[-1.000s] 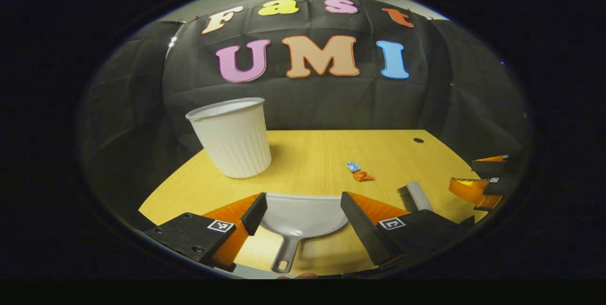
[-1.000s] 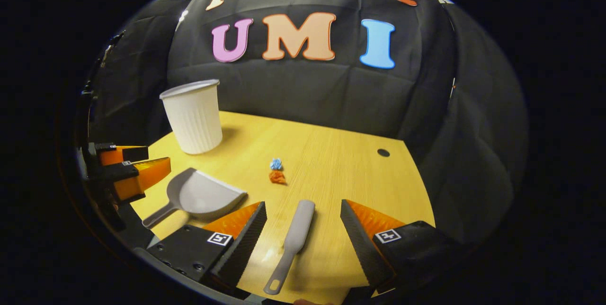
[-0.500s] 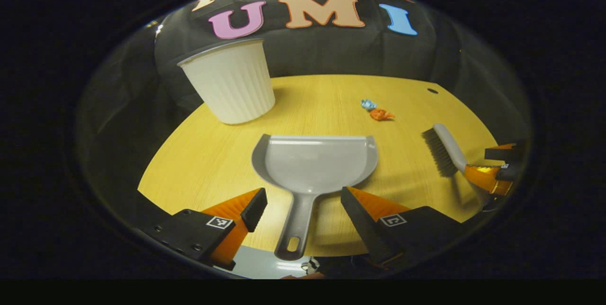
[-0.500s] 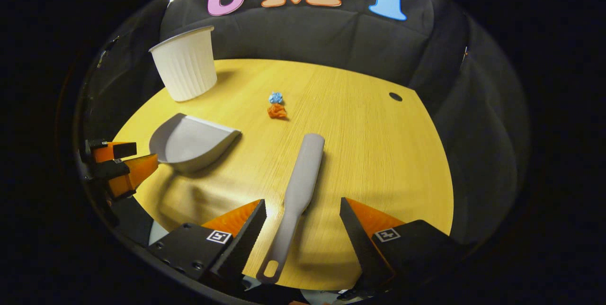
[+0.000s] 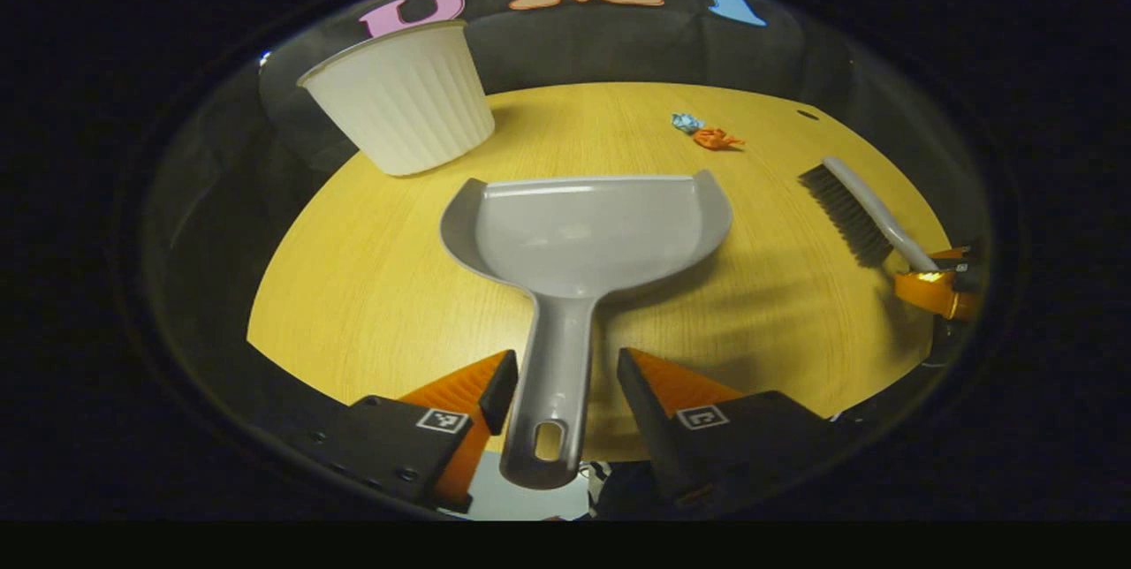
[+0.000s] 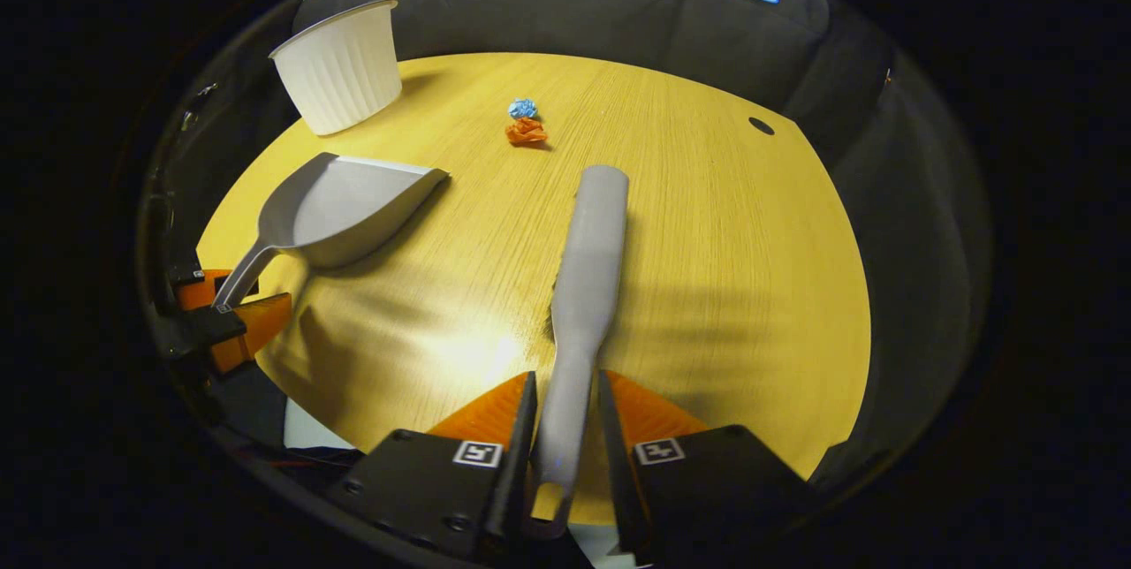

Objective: Pick up the small broom and dustpan from the desktop, sweep the trash into the dustpan with the broom, and then empty the trash into the garbage bin.

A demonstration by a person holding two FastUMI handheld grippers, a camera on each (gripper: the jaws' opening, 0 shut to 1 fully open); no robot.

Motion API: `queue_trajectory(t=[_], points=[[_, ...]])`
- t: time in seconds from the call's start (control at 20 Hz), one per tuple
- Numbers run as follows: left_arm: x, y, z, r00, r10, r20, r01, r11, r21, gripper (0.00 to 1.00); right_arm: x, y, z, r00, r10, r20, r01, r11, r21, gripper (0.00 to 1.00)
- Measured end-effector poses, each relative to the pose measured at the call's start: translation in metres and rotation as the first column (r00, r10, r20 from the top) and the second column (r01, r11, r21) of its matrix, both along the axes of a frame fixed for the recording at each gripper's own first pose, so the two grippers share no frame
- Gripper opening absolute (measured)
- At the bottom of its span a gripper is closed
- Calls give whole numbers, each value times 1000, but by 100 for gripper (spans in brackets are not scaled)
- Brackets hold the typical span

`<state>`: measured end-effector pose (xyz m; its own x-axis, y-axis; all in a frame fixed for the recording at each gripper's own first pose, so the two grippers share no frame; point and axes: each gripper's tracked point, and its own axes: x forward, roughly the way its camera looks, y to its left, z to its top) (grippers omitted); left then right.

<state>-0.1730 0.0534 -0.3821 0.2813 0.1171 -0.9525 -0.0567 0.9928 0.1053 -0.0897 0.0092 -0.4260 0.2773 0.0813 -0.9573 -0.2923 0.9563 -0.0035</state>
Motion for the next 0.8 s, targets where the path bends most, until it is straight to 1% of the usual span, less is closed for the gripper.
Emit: queue_trajectory(t=[0.05, 0.1, 0.15, 0.25, 0.3, 0.35, 0.4, 0.45, 0.5, 0.6, 0.7, 0.75, 0.8], points=[[1, 0, -1, 1000, -6, 1, 6, 1000, -4, 61, -1, 2, 1, 1000, 9, -19, -9, 1000, 15, 25], [0, -1, -5, 1000, -8, -8, 8, 1000, -17, 41, -1, 2, -1, 999, 14, -39, -14, 1000, 10, 19], [1, -4, -4, 1000, -24, -14, 23, 999, -36, 34, -1, 1, -3, 999, 19, -50, -19, 1000, 13, 20], [-2, -2, -1, 997, -61, -39, 60, 998, -33, 32, 4, 0, -2, 998, 18, -55, -17, 1000, 20, 16], [1, -2, -2, 996, -82, -30, 81, 996, -36, 31, 5, -3, -1, 998, 15, -55, -14, 1000, 19, 13], [2, -2, 0, 995, -99, -29, 98, 994, -38, 28, 6, -4, 5, 999, 13, -51, -12, 1000, 24, 11], [6, -4, 3, 993, -116, -8, 115, 992, -42, 27, 12, -5, 12, 1000, 4, -30, -3, 999, 38, 11], [14, -5, 9, 991, -135, 21, 136, 990, -42, 27, 13, -10, 15, 1000, 8, -18, -7, 999, 35, 7], [21, -6, 13, 987, -155, 39, 157, 987, -40, 25, 19, -14, 21, 1000, 10, -1, -10, 999, 31, 7], [40, -12, 27, 977, -197, 84, 201, 978, -45, 25, 37, -15, 24, 1000, -5, 29, 4, 999, 35, 7], [57, -18, 31, 968, -233, 98, 239, 969, -55, 27, 65, -18, 31, 998, -14, 68, 11, 999, 38, 7], [65, -21, 30, 963, -247, 108, 255, 965, -59, 25, 77, -22, 34, 997, -11, 75, 8, 1000, 28, 7], [71, -24, 28, 958, -266, 108, 273, 960, -55, 27, 95, -23, 32, 996, -3, 93, 0, 1000, 22, 7]])
